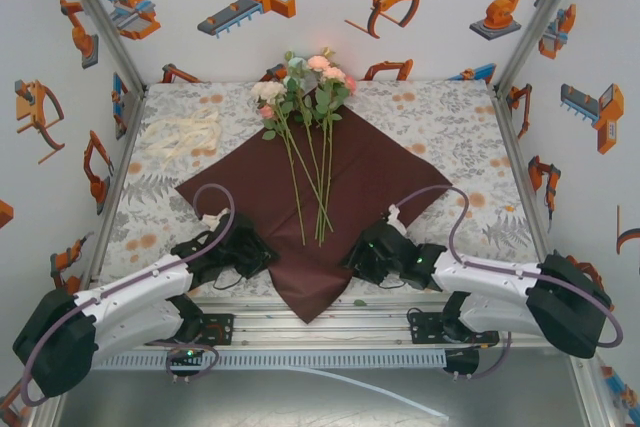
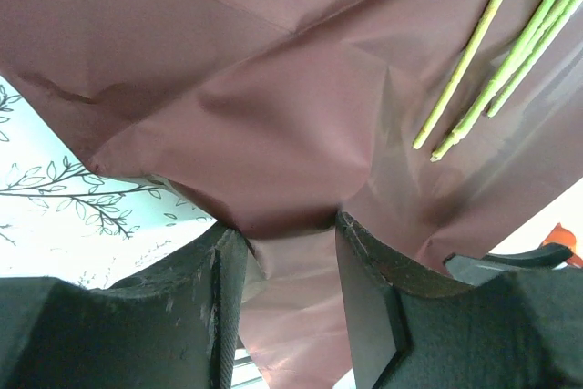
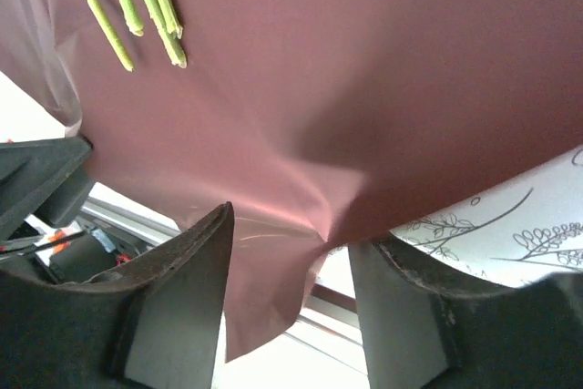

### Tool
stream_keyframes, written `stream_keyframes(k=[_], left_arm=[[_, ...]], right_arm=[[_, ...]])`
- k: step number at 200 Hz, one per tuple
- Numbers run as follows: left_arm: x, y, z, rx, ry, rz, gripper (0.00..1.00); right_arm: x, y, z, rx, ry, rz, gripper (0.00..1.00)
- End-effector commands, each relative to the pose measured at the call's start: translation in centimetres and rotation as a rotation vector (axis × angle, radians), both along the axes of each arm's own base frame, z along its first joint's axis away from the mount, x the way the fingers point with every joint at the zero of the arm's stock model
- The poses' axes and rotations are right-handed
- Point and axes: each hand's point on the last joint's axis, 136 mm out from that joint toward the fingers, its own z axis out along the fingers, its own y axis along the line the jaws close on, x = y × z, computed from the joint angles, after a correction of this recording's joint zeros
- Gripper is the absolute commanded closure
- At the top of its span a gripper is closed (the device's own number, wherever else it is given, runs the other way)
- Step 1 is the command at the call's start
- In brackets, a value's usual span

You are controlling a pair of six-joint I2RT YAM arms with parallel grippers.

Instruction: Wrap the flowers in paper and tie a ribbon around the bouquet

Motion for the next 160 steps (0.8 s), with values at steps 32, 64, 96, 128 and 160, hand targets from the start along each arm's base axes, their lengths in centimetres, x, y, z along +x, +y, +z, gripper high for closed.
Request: stream_keyframes(k=[32, 64, 96, 128, 160], left_arm=[[0.4, -0.1, 1.5, -0.001, -0.044, -0.016, 0.35], [1.2, -1.2, 6.1, 0.064, -0.242, -0.230, 0.23], [-1.2, -5.5, 12.9, 0.043, -0.574, -0.661, 0.16], [-5.9, -8.7, 16.3, -0.038, -0.779, -1.003, 0.04], [-5.1, -7.4, 14.4, 0.233, -0.855, -1.046, 0.03]], right_arm=[[1.3, -0.2, 3.2, 0.046, -0.062, -0.084, 1.00], [2.6, -0.1, 4.5, 0.066, -0.093, -0.155, 1.00], [4.4, -1.0, 5.7, 0.089, -0.114, -0.259, 1.00], [5.5, -1.4, 5.9, 0.105, -0.093, -0.288, 1.00], [6.0, -2.0, 6.3, 0.118, -0.092, -0.307, 1.00]])
